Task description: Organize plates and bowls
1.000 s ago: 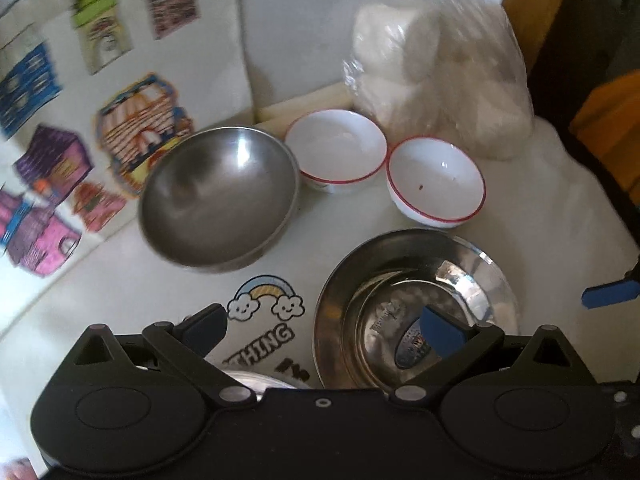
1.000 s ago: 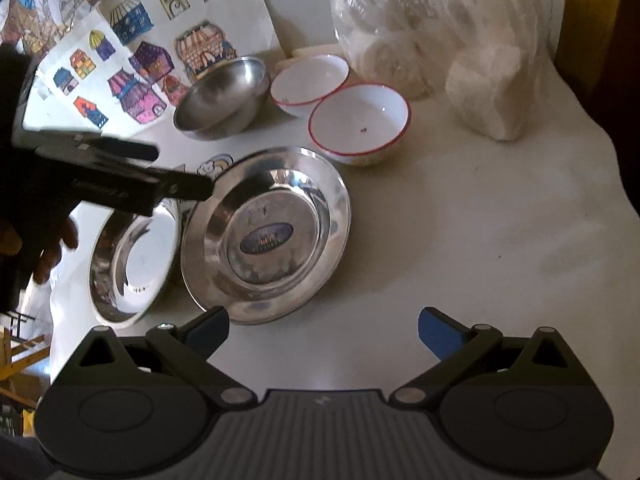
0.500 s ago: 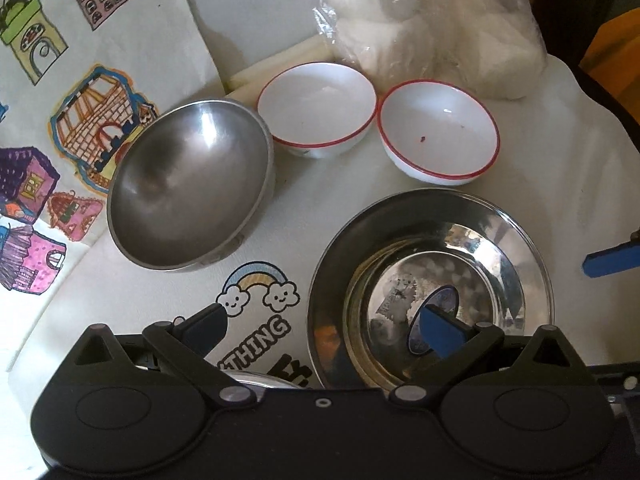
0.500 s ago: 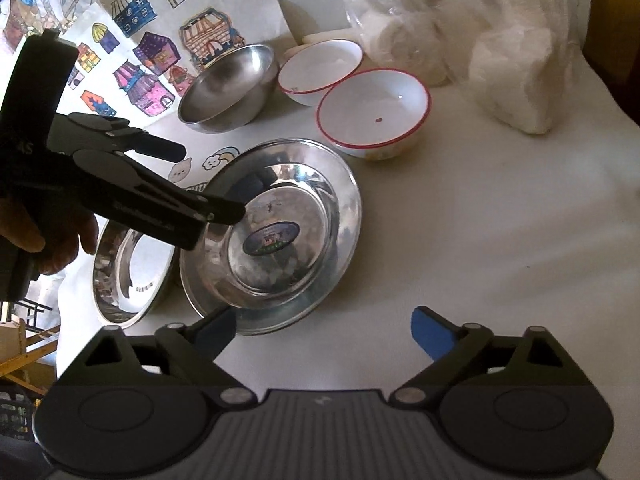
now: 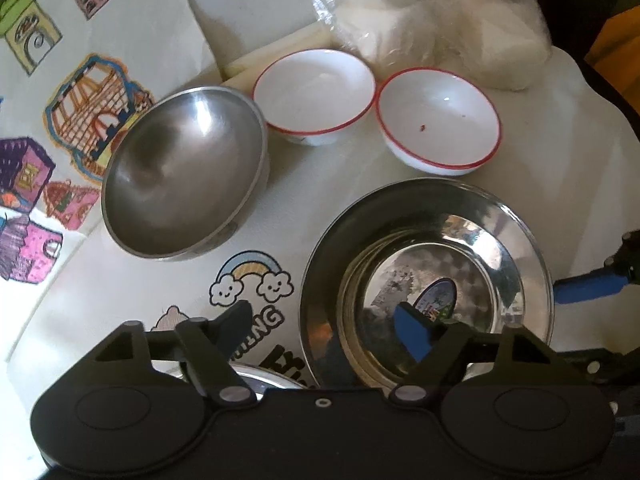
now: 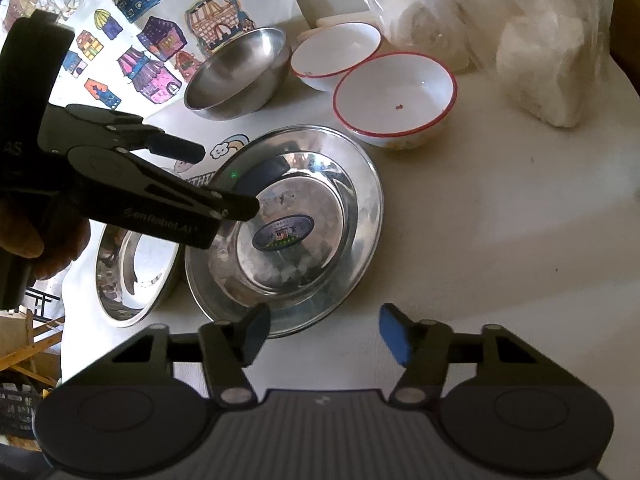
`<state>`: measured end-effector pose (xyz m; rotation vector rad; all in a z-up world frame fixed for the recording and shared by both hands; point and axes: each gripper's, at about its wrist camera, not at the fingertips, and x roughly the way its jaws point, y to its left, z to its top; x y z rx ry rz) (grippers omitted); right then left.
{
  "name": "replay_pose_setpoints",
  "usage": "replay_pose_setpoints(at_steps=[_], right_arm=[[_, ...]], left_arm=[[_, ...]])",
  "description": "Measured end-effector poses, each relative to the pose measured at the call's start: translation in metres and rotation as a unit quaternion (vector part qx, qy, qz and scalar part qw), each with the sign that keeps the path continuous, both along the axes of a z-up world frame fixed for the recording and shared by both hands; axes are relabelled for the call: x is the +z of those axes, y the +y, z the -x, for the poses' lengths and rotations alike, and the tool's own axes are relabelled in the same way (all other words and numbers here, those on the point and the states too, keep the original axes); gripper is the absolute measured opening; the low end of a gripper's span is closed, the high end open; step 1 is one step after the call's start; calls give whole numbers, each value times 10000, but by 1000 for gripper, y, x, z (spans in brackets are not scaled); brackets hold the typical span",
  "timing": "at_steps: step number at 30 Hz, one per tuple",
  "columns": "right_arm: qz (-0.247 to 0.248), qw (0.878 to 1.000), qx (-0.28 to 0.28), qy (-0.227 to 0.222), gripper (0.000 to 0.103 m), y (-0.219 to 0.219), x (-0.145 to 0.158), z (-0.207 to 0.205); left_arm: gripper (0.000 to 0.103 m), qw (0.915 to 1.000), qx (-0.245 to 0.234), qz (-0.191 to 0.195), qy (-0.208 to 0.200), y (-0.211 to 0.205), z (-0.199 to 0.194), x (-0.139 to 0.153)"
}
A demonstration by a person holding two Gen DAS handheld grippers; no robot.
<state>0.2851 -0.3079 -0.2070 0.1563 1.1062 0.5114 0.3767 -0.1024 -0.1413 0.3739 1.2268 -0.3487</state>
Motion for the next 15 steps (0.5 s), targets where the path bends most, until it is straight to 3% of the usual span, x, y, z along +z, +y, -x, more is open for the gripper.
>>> replay_pose_setpoints(at_steps=[8,11,15], right_arm=[[-155,9998,-89,105,34,-3,-3,-1],[-236,9996,-110,124,27,-4,-3,0],[-283,9993,-188,162,24,-6,-3,0]], left_arm=[[45,9993,257,189,202,10,-5,-2],[40,9980,359,396,337,14,-4,-1],[36,9977,402,425,354,15,0,0]])
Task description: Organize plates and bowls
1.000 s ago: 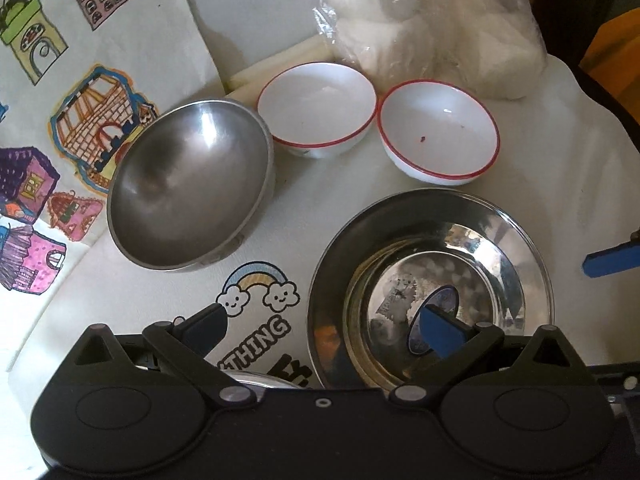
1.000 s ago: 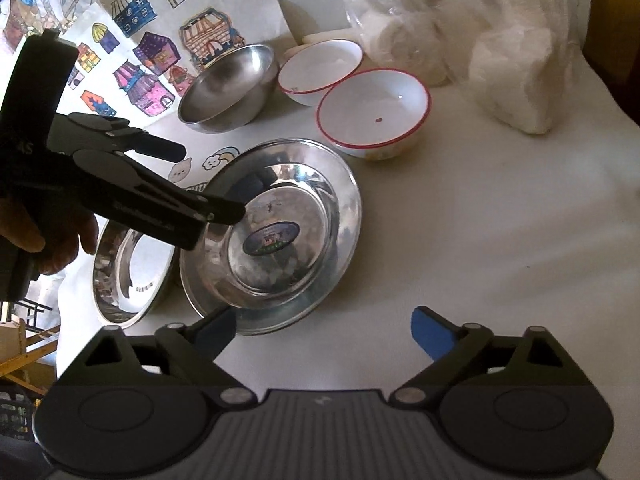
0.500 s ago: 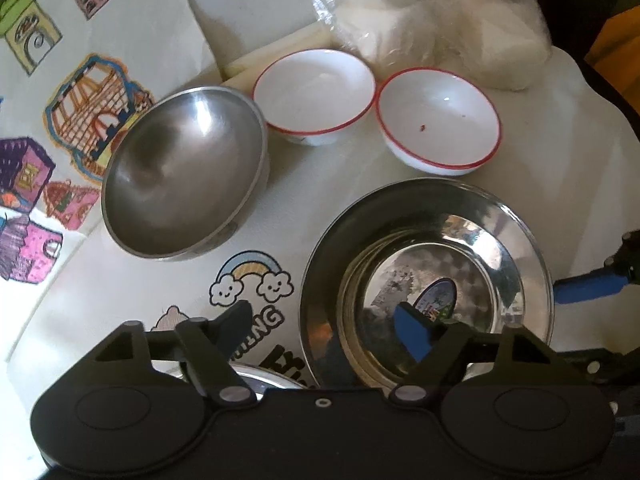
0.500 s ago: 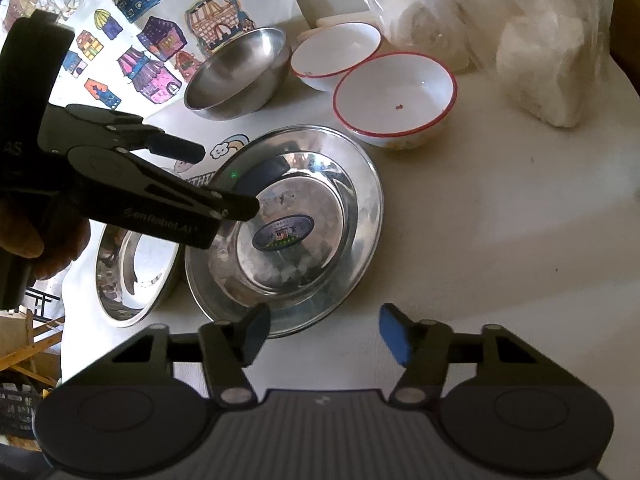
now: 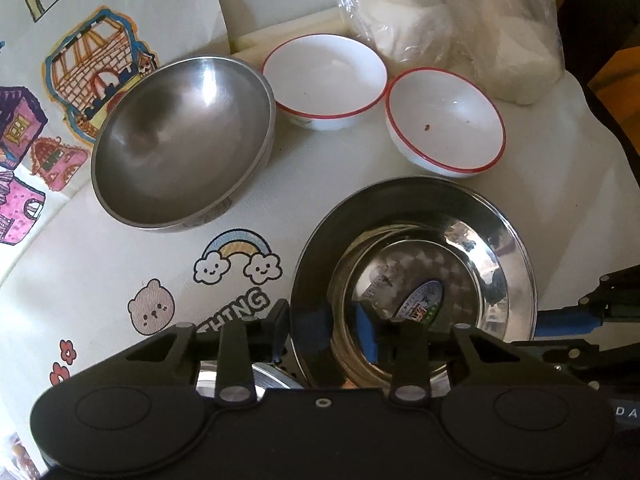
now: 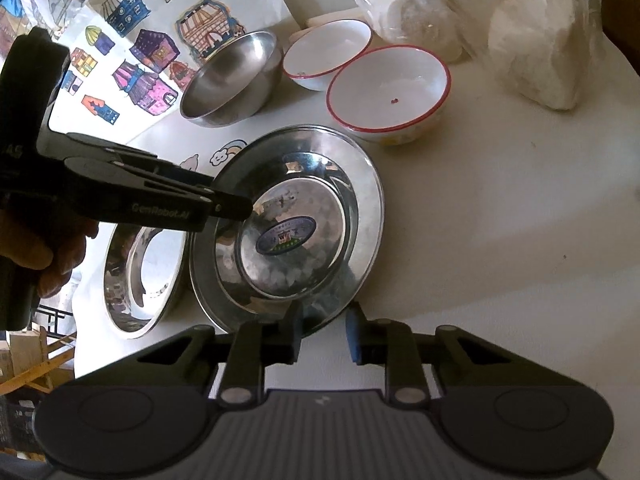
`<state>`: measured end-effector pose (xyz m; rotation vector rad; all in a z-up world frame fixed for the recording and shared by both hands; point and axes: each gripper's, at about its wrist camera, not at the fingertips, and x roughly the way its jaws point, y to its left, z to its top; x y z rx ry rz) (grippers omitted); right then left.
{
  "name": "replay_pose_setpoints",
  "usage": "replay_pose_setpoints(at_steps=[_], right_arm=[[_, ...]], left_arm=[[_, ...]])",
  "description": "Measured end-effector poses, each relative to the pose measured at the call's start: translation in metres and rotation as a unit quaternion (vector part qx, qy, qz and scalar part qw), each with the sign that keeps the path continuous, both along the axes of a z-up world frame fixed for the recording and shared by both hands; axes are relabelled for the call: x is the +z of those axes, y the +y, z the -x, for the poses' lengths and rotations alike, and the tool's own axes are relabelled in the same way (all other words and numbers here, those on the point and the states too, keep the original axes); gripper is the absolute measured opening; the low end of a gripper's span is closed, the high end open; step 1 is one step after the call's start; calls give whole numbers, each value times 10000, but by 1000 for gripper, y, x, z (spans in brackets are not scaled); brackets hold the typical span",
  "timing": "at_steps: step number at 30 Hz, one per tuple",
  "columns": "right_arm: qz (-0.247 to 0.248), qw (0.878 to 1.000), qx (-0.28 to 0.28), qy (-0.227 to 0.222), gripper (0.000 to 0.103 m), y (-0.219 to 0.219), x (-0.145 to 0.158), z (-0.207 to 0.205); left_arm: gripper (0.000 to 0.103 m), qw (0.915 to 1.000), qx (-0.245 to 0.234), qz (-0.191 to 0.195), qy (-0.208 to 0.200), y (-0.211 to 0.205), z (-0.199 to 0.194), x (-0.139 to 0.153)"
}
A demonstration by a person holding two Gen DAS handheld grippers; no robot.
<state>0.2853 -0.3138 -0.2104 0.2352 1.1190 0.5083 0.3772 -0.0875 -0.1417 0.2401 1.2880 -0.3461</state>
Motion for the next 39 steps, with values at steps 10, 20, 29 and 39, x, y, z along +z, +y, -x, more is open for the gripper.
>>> replay_pose_setpoints(at_steps=[10,20,29,39], right_arm=[[-66,9996,-245,150,21,-10,1,6],[-106,9982,-556,189,17,-27,4,21],[-222,9984,-528,34,17,-26,17,31],[-201,9991,-315,-193,17,-8,32,33]], left_arm=[[23,9989,232,359,208,8,9,3],[23,9969,281,684,251,6,32,10],[23,9939,526,972,44,25,45,30],[23,9886,823,1240,-210,56,67,52]])
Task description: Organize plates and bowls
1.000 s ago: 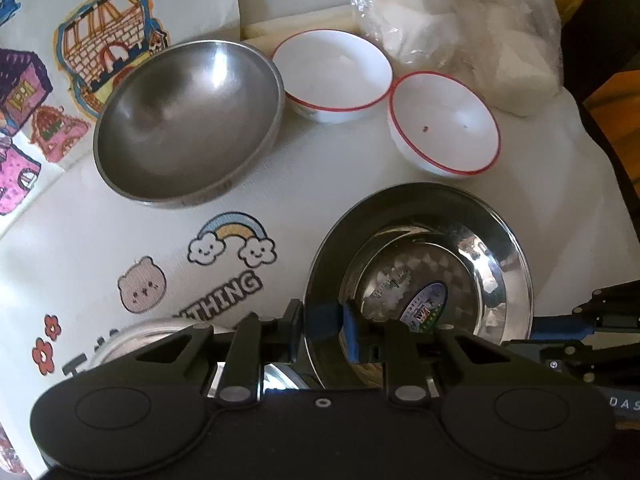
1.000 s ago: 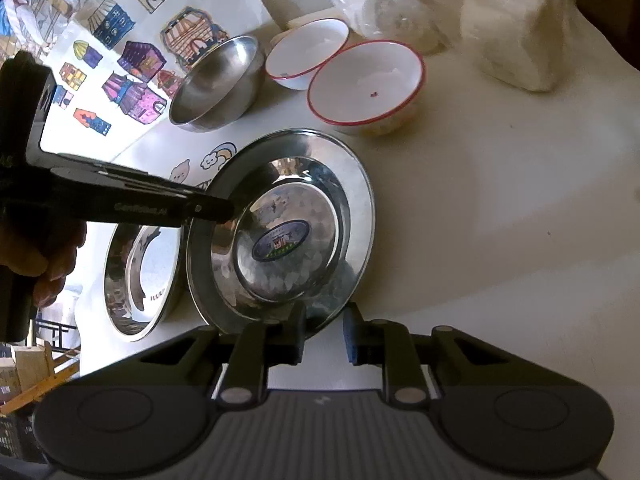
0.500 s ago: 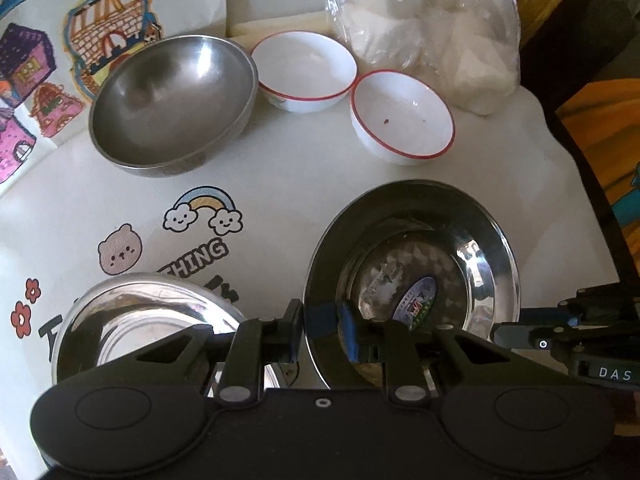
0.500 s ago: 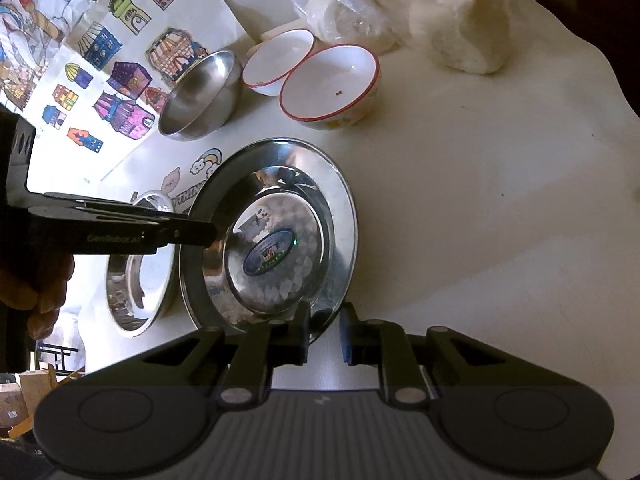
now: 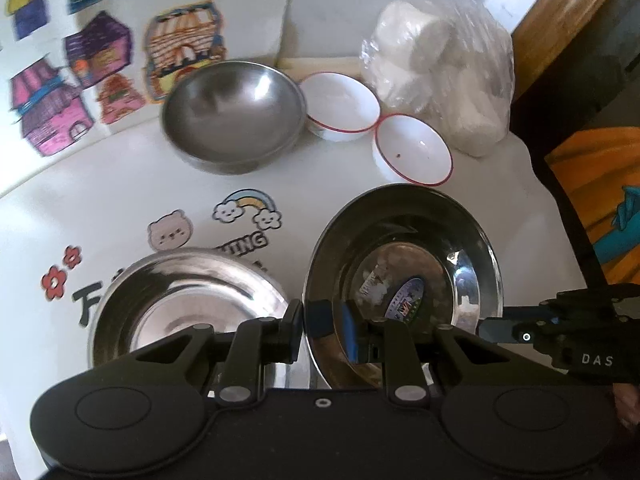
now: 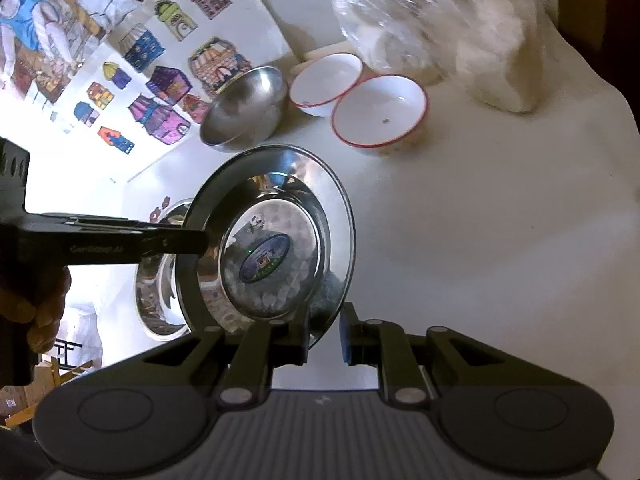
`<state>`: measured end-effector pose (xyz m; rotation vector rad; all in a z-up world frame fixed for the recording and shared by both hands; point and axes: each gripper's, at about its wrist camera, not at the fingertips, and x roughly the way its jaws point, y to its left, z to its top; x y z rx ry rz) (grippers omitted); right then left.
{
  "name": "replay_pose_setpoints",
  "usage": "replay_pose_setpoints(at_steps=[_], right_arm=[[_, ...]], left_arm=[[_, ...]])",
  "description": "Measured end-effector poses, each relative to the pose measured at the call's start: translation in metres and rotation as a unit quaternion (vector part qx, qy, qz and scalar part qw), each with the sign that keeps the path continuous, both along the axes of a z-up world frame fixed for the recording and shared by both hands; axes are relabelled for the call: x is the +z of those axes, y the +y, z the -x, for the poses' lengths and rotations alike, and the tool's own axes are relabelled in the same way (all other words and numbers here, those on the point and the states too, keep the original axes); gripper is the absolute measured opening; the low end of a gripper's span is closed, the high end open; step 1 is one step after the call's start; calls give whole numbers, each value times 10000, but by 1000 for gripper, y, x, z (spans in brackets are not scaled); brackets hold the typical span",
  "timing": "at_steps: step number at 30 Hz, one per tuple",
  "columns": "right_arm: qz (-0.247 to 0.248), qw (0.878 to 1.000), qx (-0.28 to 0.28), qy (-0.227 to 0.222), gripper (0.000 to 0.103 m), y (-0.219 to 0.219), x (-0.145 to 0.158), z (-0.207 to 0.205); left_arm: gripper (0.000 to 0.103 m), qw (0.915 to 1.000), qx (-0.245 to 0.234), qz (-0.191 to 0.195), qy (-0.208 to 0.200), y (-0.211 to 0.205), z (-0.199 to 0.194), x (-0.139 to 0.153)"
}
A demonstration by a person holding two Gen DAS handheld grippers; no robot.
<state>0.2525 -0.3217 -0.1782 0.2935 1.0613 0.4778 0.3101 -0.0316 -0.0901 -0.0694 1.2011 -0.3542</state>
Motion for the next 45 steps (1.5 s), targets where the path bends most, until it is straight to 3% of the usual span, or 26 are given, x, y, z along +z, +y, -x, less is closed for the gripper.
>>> replay_pose_setpoints(at_steps=[24,34,45], right_arm=[[159,9938,1086,-181,17,104,12,-17],[232,9914,1281,-109,17,139,8,-25],[323,9918,1239,47,17,155,3,-30]], left_arm=[[23,9930,1174,-144,-50,99,32,5],[23,9903,1365,-241,33,128,34,-3],[23,9914,1262,-287,168,138,27,-13]])
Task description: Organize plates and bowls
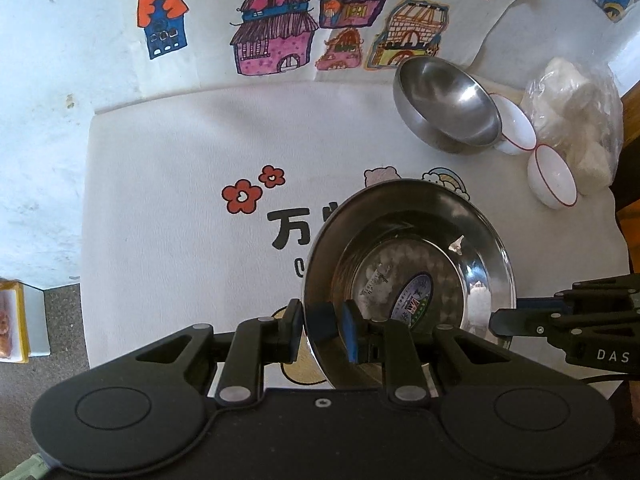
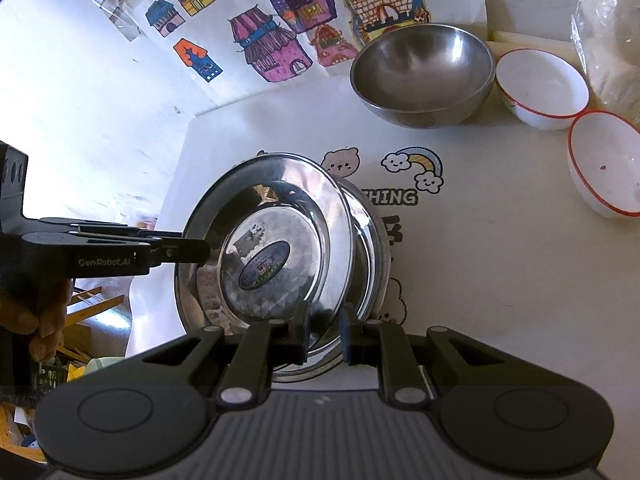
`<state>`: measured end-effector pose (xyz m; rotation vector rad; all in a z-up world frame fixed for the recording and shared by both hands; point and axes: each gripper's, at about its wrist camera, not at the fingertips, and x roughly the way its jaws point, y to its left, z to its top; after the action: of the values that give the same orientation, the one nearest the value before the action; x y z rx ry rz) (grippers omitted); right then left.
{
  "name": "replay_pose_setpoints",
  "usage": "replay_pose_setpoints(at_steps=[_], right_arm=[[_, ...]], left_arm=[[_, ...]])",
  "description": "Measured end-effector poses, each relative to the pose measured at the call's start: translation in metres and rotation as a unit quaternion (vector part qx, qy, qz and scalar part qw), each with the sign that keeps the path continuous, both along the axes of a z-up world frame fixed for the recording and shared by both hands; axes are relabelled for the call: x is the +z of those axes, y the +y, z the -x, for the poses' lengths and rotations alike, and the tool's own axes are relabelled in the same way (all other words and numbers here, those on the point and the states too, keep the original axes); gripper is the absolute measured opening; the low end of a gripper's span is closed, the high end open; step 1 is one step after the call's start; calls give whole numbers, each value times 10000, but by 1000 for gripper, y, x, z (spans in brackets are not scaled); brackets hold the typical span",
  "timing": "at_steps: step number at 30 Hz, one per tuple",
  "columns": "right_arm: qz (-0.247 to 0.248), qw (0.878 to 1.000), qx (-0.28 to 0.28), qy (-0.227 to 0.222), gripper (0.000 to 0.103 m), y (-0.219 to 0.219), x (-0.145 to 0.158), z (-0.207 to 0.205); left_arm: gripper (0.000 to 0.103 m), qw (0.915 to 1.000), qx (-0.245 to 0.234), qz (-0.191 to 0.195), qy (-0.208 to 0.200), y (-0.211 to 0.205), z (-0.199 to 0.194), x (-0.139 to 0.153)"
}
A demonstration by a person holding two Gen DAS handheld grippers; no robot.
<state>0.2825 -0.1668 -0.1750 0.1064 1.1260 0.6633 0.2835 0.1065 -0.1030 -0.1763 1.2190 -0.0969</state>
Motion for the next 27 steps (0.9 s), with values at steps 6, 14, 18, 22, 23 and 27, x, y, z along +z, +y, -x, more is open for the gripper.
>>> replay_pose_setpoints(at_steps=[6,14,18,22,23,27], right_arm=[[43,9999,-91,111,18,0,2,-1],[81,9995,-213,220,18,2,3,-6],[108,9994,-217,262,18,4,4,-8],[118,9993,-230,281,18,4,4,-8],[116,9992,-236,285,18,4,4,-8],[119,9991,-263,306,17,4,4,-9]], left_arm=[[23,9999,-120,-27,75,-2,-6,-2],[23,9995,-266,-98,167,-6,-14,-6],[23,9992,-306,-137,211,-6,-17,-6],[23,9991,-324,-148,239,-7,-17,-8],[23,9990,-326,-151,249,-7,-17,-8],[23,9989,-311,-168,293,-7,-18,-10]])
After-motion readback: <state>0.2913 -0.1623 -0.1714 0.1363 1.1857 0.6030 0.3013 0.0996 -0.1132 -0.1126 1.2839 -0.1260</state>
